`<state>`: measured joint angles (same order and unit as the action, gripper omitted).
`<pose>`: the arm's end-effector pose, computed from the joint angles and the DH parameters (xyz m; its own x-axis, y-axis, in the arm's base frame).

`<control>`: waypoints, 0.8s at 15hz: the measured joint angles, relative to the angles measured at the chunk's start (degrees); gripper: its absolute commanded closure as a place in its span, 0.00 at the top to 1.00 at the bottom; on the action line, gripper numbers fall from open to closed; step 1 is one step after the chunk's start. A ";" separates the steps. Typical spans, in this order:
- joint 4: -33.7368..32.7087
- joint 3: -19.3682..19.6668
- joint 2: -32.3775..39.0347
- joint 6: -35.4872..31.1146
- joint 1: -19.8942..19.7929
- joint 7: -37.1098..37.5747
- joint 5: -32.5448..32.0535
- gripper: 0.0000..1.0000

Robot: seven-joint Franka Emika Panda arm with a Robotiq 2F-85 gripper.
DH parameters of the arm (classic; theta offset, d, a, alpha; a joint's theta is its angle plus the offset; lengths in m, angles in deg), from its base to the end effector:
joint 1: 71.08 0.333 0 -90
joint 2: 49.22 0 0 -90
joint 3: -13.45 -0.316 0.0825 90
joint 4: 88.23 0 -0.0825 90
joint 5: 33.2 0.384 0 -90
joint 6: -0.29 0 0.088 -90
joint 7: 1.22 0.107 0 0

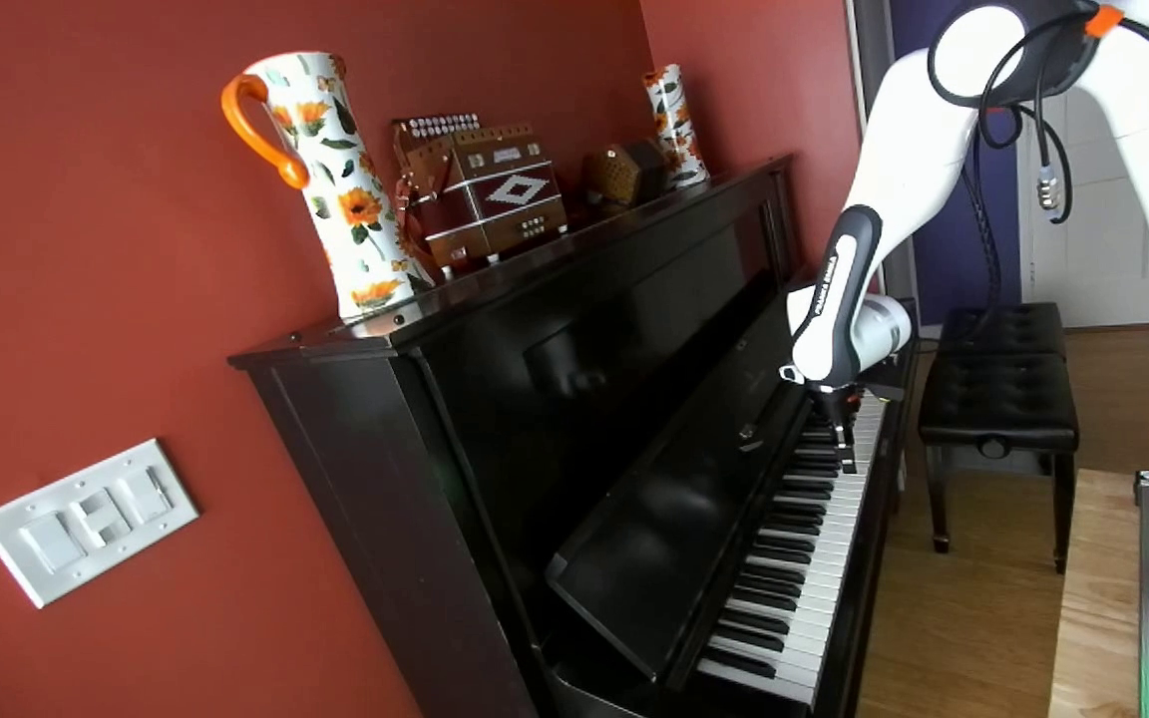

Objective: Push a key on the piano

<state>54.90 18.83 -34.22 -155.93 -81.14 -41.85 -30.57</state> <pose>0.4478 -0.1277 0.1820 0.9205 0.3896 -0.0286 0.3893 -0.9210 -0.0152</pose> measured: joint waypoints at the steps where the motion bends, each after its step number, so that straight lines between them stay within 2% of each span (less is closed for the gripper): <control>1: -0.30 -0.34 0.42 0.00 -0.38 0.03 0.06 0.00; 12: -2.29 -2.83 3.31 -0.76 -3.03 0.08 0.18 0.00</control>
<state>52.61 16.00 -30.91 -156.69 -84.16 -41.77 -30.39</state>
